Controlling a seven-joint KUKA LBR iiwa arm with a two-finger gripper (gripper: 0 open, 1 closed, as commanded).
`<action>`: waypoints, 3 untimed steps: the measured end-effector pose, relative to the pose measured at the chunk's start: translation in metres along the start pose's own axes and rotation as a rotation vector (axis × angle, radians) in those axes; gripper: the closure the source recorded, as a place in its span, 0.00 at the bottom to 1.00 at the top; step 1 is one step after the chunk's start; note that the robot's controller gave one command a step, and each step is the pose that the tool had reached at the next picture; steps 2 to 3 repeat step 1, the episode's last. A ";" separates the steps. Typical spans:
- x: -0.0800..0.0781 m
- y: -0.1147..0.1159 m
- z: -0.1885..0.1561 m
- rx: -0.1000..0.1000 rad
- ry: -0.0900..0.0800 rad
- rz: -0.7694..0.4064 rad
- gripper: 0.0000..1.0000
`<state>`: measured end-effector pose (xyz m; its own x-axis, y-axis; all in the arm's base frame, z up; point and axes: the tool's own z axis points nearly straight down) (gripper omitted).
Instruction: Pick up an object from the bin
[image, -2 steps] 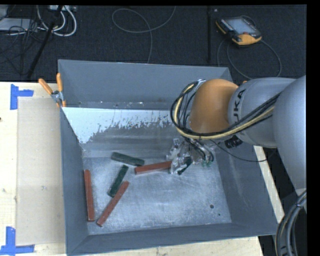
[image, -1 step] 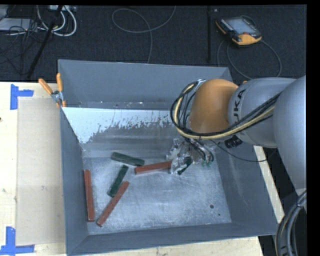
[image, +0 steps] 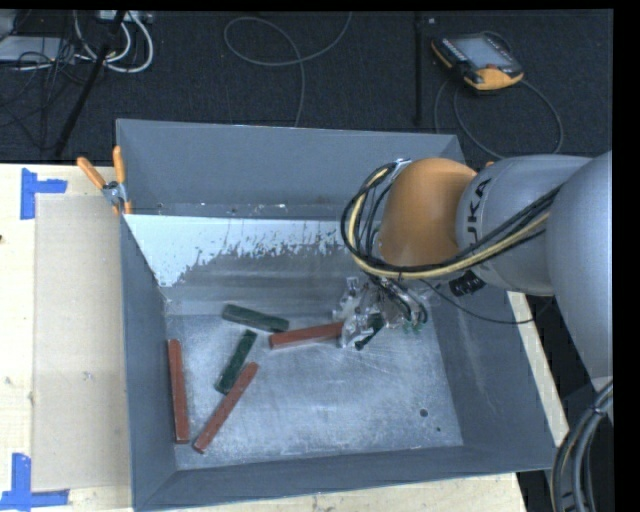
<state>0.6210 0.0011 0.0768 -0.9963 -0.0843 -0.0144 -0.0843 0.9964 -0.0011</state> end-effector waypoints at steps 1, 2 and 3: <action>0.038 0.019 -0.172 -0.001 0.006 0.094 1.00; 0.038 0.019 -0.172 -0.001 0.006 0.094 1.00; 0.038 0.019 -0.172 -0.001 0.006 0.094 1.00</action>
Offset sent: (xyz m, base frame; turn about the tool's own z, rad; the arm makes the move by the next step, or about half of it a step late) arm 0.0000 0.0000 0.0000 0.0000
